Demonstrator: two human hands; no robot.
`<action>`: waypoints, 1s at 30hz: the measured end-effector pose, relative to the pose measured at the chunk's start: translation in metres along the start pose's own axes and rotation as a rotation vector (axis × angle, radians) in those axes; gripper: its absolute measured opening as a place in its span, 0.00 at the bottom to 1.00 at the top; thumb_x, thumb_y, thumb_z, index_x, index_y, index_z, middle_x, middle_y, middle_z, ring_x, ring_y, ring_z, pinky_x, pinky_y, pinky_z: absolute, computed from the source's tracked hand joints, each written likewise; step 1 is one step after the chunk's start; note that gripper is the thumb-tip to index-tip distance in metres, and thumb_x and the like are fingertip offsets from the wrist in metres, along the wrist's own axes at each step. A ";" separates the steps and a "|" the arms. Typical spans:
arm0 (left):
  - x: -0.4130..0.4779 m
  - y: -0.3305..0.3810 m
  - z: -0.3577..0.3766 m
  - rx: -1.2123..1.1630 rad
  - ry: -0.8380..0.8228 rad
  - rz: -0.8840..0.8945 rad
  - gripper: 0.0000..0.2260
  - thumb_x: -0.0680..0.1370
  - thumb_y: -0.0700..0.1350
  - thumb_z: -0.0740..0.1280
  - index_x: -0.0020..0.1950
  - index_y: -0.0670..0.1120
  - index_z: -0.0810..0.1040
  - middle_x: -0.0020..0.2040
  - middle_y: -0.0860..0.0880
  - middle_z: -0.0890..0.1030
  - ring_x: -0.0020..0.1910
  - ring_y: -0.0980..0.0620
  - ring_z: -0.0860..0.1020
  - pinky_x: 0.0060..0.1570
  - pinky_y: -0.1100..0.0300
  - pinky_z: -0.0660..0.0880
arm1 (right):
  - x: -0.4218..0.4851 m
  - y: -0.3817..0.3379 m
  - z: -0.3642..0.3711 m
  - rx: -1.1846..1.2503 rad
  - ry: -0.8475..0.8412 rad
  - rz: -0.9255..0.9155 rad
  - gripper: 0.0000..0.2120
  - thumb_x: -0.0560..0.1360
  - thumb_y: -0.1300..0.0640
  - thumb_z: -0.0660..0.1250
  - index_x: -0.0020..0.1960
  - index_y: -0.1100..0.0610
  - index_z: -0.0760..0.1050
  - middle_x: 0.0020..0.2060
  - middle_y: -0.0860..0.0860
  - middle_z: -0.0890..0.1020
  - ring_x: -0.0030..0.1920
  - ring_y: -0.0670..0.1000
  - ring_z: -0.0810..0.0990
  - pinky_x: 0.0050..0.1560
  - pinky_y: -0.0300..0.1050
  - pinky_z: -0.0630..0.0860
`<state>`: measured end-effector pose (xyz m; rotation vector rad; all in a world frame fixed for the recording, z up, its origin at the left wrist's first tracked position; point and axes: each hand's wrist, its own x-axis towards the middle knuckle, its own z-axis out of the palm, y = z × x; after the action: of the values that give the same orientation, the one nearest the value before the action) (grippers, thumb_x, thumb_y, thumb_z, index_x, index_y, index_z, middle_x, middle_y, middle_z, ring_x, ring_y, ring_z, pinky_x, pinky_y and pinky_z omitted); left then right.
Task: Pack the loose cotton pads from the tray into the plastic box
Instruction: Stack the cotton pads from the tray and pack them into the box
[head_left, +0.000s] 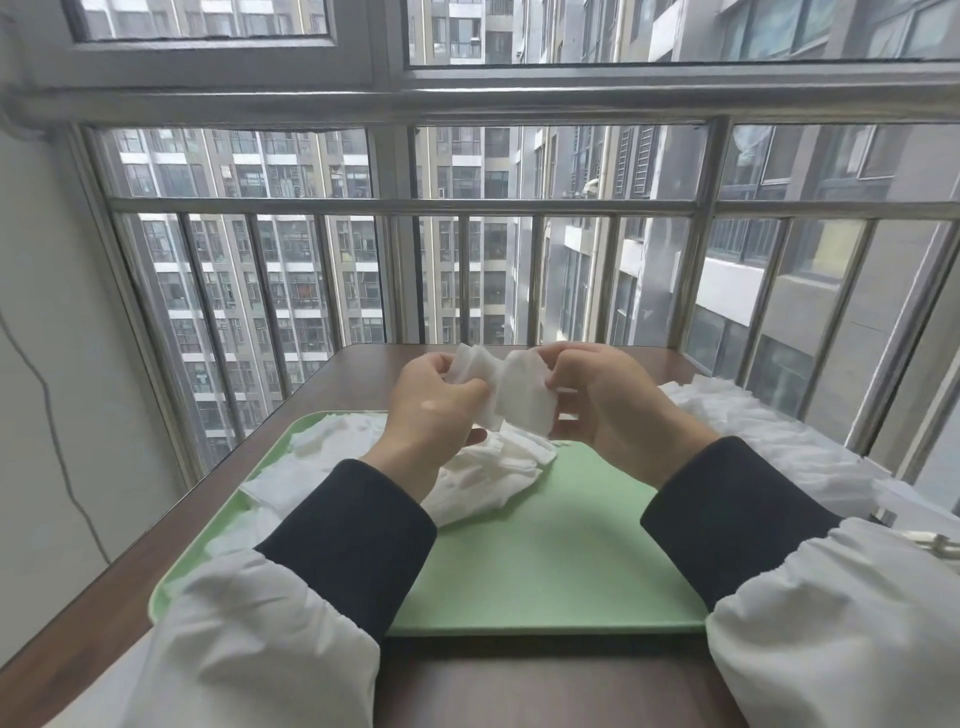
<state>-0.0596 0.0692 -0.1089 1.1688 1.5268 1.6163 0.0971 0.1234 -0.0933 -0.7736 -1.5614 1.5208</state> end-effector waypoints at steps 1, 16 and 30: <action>0.000 0.000 0.001 0.012 -0.025 -0.013 0.06 0.78 0.36 0.70 0.51 0.47 0.79 0.50 0.45 0.82 0.46 0.46 0.84 0.35 0.60 0.83 | 0.000 0.000 0.000 0.018 -0.031 -0.007 0.15 0.73 0.69 0.57 0.48 0.61 0.82 0.43 0.60 0.78 0.40 0.58 0.76 0.36 0.48 0.75; -0.005 0.004 0.005 -0.167 -0.214 -0.106 0.07 0.82 0.41 0.65 0.53 0.45 0.84 0.41 0.47 0.87 0.40 0.51 0.86 0.36 0.59 0.81 | 0.002 0.004 -0.004 -0.213 0.138 -0.104 0.07 0.74 0.65 0.66 0.43 0.60 0.83 0.31 0.50 0.79 0.27 0.47 0.73 0.29 0.41 0.71; -0.009 0.008 -0.001 -0.162 -0.053 -0.019 0.06 0.77 0.39 0.72 0.53 0.46 0.79 0.53 0.41 0.83 0.48 0.46 0.86 0.37 0.60 0.81 | 0.001 0.006 -0.003 -0.352 0.242 -0.178 0.02 0.73 0.63 0.70 0.43 0.59 0.82 0.32 0.51 0.83 0.27 0.45 0.77 0.28 0.38 0.73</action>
<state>-0.0560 0.0592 -0.1024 1.0966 1.3437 1.6502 0.0983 0.1267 -0.0996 -0.9475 -1.6825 0.9959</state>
